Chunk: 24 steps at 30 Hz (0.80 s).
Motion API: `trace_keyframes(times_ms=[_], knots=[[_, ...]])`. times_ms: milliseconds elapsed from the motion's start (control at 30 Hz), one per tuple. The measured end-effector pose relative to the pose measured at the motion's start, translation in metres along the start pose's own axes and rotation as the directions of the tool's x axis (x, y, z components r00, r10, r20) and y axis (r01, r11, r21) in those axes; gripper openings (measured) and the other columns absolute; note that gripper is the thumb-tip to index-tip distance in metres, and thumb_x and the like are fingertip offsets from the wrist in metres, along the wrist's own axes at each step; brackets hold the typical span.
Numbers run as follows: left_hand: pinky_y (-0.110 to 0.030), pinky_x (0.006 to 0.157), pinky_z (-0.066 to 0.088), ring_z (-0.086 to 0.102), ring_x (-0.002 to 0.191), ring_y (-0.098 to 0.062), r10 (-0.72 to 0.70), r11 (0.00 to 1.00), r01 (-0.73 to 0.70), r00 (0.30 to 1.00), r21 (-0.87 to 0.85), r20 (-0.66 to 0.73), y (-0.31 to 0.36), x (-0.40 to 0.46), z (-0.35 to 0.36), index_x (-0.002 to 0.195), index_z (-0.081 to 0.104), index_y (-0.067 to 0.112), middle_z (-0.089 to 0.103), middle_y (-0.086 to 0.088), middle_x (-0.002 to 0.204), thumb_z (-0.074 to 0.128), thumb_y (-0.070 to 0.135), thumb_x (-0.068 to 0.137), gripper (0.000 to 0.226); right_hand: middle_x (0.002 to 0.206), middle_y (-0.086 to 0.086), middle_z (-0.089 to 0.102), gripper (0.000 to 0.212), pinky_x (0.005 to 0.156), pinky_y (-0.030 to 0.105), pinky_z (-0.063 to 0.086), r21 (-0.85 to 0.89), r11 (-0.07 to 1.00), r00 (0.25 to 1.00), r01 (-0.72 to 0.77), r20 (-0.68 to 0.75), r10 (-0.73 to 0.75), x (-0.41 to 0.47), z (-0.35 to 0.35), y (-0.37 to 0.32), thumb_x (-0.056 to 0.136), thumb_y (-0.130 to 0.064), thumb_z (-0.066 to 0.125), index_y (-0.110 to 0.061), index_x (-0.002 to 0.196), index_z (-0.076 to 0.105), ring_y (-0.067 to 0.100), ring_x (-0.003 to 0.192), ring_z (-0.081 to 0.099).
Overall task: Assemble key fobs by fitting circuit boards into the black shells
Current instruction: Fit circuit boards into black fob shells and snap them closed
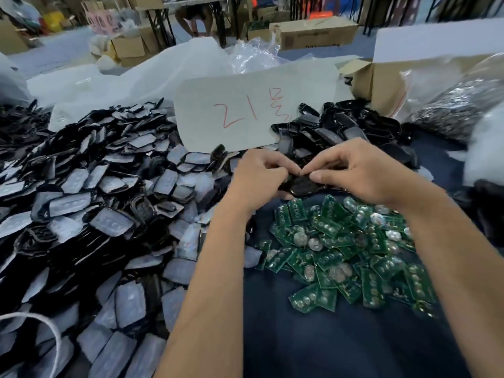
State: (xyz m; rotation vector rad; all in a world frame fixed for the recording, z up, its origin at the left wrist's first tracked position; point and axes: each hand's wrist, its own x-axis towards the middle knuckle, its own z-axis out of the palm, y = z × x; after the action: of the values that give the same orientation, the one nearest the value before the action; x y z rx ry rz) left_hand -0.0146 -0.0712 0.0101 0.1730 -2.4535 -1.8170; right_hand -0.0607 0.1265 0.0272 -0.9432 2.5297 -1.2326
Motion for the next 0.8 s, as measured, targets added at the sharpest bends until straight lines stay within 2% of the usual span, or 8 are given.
trace_keyframes(times_ms=[67, 133, 233, 333, 433, 533, 633, 800], knots=[[-0.028, 0.059, 0.061, 0.071, 0.062, -0.016, -0.043, 0.999, 0.043, 0.996, -0.003, 0.077, 0.000, 0.001, 0.010, 0.083, 0.079, 0.004, 0.071, -0.011, 0.087, 0.053, -0.007, 0.092, 0.029, 0.082, -0.009, 0.079, 0.017, 0.070, 0.016, 0.049, 0.007, 0.999, 0.999, -0.035, 0.030, 0.035, -0.005, -0.007, 0.011, 0.096, -0.012, 0.073, -0.027, 0.100, 0.082, 0.002, 0.075, 0.069], [-0.027, 0.061, 0.061, 0.072, 0.063, -0.021, -0.081, 0.995, 0.087, 0.988, -0.040, 0.134, -0.002, 0.001, 0.014, 0.090, 0.078, -0.001, 0.071, -0.015, 0.089, 0.063, 0.002, 0.096, 0.016, 0.084, 0.000, 0.078, 0.015, 0.076, 0.028, 0.051, 0.071, 0.996, 0.998, -0.059, -0.013, 0.061, -0.007, -0.009, 0.020, 0.097, -0.014, 0.072, -0.024, 0.107, 0.078, 0.014, 0.078, 0.069], [-0.024, 0.060, 0.061, 0.072, 0.063, -0.023, -0.080, 0.991, 0.098, 0.981, -0.094, 0.178, -0.007, -0.001, 0.015, 0.090, 0.078, 0.000, 0.074, -0.010, 0.079, 0.075, 0.011, 0.094, 0.012, 0.084, 0.016, 0.074, 0.018, 0.071, 0.023, 0.047, 0.203, 0.977, 0.997, -0.057, -0.038, 0.066, -0.009, -0.006, 0.026, 0.097, -0.012, 0.072, -0.017, 0.114, 0.069, 0.012, 0.071, 0.059], [-0.024, 0.060, 0.060, 0.073, 0.064, -0.025, -0.095, 0.985, 0.123, 0.973, -0.125, 0.210, -0.008, -0.001, 0.016, 0.087, 0.077, 0.004, 0.075, -0.005, 0.077, 0.077, 0.012, 0.092, 0.009, 0.082, 0.009, 0.076, 0.018, 0.072, 0.026, 0.050, 0.292, 0.956, 0.991, -0.039, -0.112, 0.075, -0.009, -0.002, 0.029, 0.096, -0.012, 0.073, -0.013, 0.112, 0.065, 0.014, 0.072, 0.062], [-0.022, 0.060, 0.059, 0.074, 0.067, -0.025, -0.126, 0.969, 0.168, 0.966, -0.182, 0.224, -0.008, -0.001, 0.021, 0.091, 0.077, 0.003, 0.076, -0.011, 0.088, 0.077, 0.015, 0.093, 0.012, 0.082, 0.009, 0.077, 0.014, 0.071, 0.035, 0.051, 0.381, 0.924, 0.956, -0.018, -0.263, 0.127, -0.006, 0.007, 0.028, 0.095, -0.015, 0.075, -0.013, 0.103, 0.063, 0.020, 0.072, 0.062], [-0.021, 0.060, 0.059, 0.074, 0.068, -0.025, -0.149, 0.937, 0.192, 0.975, -0.291, 0.162, -0.008, -0.001, 0.029, 0.087, 0.078, 0.007, 0.075, -0.011, 0.095, 0.075, 0.017, 0.095, 0.013, 0.092, 0.018, 0.076, 0.010, 0.065, 0.033, 0.058, 0.603, 0.798, 0.921, -0.006, -0.308, 0.240, -0.004, 0.015, 0.024, 0.097, -0.009, 0.072, -0.010, 0.104, 0.065, 0.023, 0.076, 0.069], [-0.022, 0.061, 0.060, 0.075, 0.071, -0.027, -0.160, 0.916, 0.195, 0.979, -0.351, 0.126, -0.009, 0.002, 0.030, 0.081, 0.080, 0.011, 0.078, -0.008, 0.094, 0.073, 0.016, 0.096, 0.018, 0.103, 0.025, 0.075, 0.022, 0.067, 0.031, 0.061, 0.738, 0.675, 0.916, -0.004, -0.269, 0.299, -0.003, 0.017, 0.024, 0.092, -0.001, 0.074, -0.005, 0.113, 0.065, 0.024, 0.081, 0.074], [-0.021, 0.061, 0.059, 0.075, 0.071, -0.024, -0.161, 0.903, 0.213, 0.973, -0.374, 0.167, -0.011, 0.003, 0.026, 0.101, 0.076, 0.001, 0.077, -0.016, 0.106, 0.070, 0.015, 0.097, 0.016, 0.084, 0.011, 0.074, 0.035, 0.064, 0.028, 0.060, 0.792, 0.610, 0.914, 0.027, -0.267, 0.306, -0.002, 0.020, 0.025, 0.080, -0.006, 0.081, -0.005, 0.112, 0.068, 0.020, 0.071, 0.070]])
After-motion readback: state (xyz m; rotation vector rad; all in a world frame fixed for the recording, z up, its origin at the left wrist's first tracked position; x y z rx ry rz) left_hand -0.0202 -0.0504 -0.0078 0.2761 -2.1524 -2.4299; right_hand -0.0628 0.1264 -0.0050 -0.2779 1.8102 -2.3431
